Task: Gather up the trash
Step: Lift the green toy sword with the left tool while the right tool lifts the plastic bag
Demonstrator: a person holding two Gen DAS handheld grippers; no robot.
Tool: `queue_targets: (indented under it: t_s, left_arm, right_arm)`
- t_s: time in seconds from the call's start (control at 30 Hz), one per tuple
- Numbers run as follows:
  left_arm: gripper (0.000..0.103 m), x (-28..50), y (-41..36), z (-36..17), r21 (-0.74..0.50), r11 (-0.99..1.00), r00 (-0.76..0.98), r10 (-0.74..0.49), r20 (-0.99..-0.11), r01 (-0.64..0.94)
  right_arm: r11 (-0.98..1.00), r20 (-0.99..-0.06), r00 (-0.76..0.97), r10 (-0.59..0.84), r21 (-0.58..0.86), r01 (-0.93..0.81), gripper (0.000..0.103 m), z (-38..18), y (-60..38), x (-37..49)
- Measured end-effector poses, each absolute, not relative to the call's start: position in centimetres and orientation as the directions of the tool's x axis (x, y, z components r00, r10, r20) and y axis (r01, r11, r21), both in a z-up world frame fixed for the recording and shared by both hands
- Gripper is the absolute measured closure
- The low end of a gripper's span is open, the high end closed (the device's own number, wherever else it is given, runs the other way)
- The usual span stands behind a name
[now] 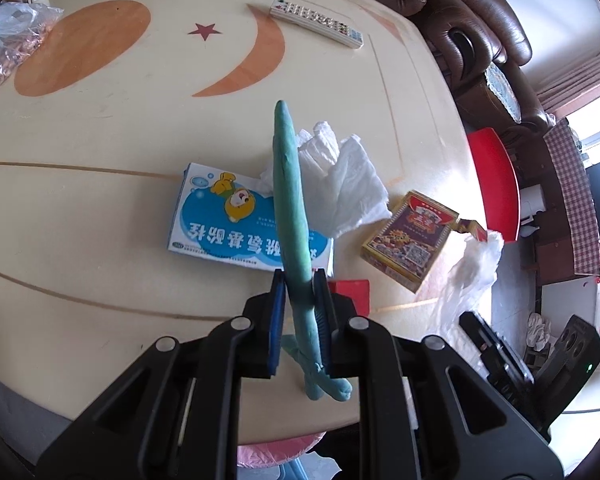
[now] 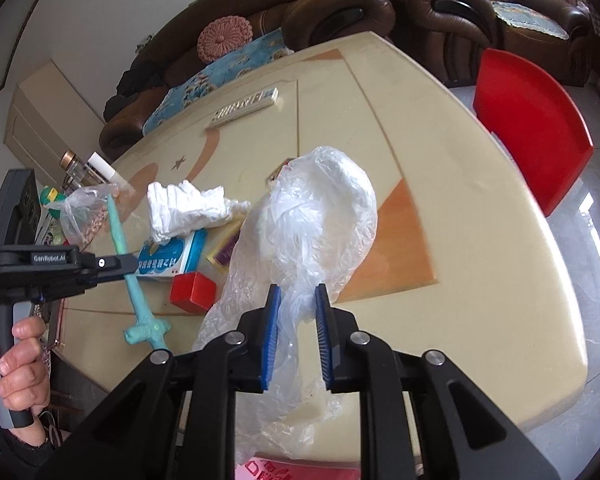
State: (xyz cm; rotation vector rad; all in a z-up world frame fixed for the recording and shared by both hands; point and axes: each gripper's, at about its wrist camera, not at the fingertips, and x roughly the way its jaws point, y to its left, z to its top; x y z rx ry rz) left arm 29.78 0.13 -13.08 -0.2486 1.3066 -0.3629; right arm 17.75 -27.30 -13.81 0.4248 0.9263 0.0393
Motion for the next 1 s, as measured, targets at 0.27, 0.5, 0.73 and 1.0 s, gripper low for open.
queue_targets:
  t_s: [0.27,0.5,0.73,1.0]
  left_arm:
    - [0.088,27.9,1.1,-11.5,-0.384,0.911,0.251,-0.41,-0.877,0.15]
    - [0.091,26.2,1.9,-9.7,-0.388,0.904,0.304,-0.425,-0.852,0.179]
    - [0.097,26.3,1.8,-10.1,-0.39,0.904,0.286,-0.426,-0.858,0.175]
    - [0.079,27.2,1.4,-13.7,-0.383,0.919,0.227,-0.393,-0.891,0.088]
  right_arm:
    - [0.914,-0.737,0.661,0.145,0.355,0.195,0.085,-11.7,-28.8,16.0]
    - [0.925,-0.723,0.677,0.138,0.339,0.173,0.085,-10.4,-28.3,15.5]
    - [0.931,-0.719,0.676,0.159,0.337,0.139,0.085,-10.1,-26.8,15.6]
    - [0.933,-0.716,0.675,0.177,0.341,0.117,0.085,-10.4,-26.5,16.0]
